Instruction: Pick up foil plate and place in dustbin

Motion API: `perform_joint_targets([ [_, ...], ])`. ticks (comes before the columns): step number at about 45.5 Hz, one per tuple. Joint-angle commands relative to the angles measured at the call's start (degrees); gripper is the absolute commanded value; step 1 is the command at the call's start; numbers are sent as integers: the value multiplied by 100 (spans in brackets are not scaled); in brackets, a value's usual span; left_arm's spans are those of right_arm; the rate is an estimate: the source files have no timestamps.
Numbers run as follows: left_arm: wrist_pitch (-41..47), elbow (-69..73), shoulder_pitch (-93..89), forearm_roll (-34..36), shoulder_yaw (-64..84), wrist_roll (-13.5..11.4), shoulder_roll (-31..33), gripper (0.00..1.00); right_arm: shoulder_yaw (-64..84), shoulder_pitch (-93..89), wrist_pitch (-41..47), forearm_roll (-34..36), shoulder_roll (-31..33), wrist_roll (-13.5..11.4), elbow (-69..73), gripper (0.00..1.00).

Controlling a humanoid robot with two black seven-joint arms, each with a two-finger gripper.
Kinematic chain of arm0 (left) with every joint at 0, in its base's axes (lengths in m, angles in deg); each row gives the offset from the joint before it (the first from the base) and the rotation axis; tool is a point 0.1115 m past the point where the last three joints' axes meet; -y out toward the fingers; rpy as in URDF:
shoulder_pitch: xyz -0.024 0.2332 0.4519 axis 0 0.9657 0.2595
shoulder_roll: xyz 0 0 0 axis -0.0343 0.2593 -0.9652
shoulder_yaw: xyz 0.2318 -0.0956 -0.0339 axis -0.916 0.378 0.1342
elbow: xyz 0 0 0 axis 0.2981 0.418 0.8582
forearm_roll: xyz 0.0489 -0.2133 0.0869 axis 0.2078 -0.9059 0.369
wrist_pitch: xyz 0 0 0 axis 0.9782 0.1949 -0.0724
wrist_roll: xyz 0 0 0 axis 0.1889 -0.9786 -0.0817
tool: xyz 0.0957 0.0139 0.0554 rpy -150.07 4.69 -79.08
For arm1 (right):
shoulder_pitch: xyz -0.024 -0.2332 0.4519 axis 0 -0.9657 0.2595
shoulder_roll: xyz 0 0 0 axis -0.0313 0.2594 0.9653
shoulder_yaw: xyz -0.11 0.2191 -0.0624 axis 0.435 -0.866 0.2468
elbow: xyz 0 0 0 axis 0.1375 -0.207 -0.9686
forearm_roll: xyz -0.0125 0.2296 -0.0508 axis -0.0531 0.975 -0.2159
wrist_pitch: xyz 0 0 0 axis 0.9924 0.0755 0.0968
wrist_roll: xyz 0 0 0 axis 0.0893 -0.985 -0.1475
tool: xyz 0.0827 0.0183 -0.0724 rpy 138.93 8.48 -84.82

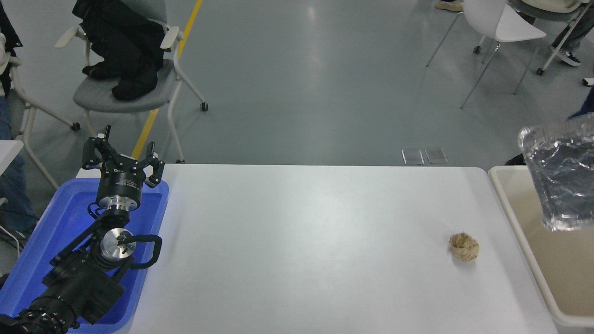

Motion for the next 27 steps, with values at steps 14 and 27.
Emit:
perform_joint_targets([
  [14,0,8,-4,-1,8,-2,0,99,-1595,-3561,-721,-551,-1333,243,-3531,0],
  [27,0,0,-4,-1,8,-2,0,99,-1595,-3957,-748,-393,-1747,225,-3690,0],
])
